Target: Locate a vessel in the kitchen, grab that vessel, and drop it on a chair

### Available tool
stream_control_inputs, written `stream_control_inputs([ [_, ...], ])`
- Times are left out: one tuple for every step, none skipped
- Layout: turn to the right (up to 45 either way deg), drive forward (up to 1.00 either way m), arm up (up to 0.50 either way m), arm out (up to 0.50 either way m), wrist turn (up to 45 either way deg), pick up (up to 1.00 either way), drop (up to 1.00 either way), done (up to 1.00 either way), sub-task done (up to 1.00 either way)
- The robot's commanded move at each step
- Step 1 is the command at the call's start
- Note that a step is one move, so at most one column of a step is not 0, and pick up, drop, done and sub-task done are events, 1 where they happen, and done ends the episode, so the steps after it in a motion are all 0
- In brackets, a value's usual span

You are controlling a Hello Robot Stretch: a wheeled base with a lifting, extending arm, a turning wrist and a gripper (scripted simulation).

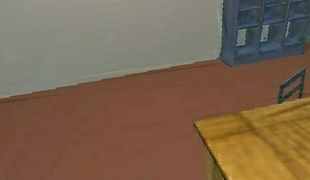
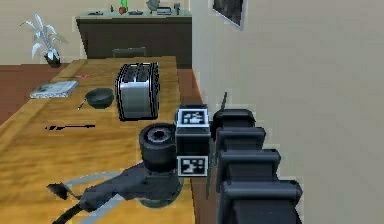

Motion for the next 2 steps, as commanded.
stream_control_inputs([
  [0.0,0.0,0.0,0.0,45.0,0.0,0.0,0.0,0.0],
  [0.0,0.0,0.0,0.0,24.0,0.0,0.0,0.0,0.0],
])
